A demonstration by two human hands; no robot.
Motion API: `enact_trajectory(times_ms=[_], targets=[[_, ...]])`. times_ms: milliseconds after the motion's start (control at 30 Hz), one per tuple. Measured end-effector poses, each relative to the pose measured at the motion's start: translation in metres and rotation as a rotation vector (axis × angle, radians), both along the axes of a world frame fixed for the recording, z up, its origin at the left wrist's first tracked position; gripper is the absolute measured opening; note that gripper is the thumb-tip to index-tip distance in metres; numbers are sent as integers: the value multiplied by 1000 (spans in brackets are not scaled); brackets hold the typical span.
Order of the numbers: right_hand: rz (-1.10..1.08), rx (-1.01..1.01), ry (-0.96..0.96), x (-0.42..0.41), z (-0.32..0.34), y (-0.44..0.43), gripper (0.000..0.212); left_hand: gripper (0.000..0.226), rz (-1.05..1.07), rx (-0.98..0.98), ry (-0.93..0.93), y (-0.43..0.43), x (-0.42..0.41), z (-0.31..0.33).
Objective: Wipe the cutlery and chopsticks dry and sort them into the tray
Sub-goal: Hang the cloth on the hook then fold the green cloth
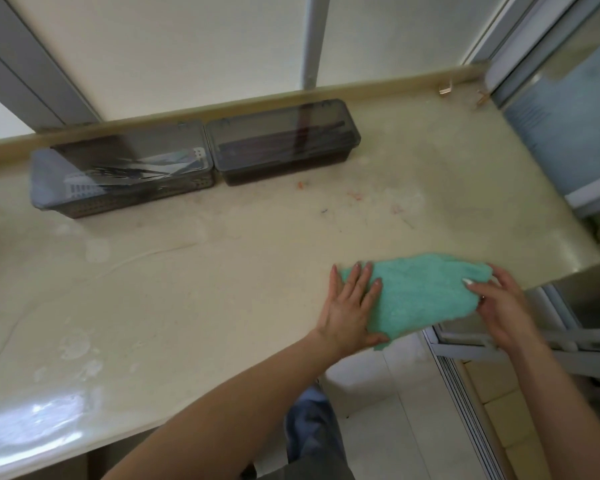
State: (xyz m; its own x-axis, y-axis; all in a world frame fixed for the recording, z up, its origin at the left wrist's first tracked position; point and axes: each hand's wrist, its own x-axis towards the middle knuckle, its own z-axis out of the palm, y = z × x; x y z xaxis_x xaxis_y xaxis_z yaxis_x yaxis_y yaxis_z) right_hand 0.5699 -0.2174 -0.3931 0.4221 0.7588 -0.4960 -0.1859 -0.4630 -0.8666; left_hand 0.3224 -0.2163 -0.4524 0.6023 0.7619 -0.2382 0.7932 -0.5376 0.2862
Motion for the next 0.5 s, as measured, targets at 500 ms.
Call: enact_trajectory(times_ms=[500], targets=[[796, -49, 215, 14, 111, 5, 54, 29, 4, -961, -639, 18, 22, 142]])
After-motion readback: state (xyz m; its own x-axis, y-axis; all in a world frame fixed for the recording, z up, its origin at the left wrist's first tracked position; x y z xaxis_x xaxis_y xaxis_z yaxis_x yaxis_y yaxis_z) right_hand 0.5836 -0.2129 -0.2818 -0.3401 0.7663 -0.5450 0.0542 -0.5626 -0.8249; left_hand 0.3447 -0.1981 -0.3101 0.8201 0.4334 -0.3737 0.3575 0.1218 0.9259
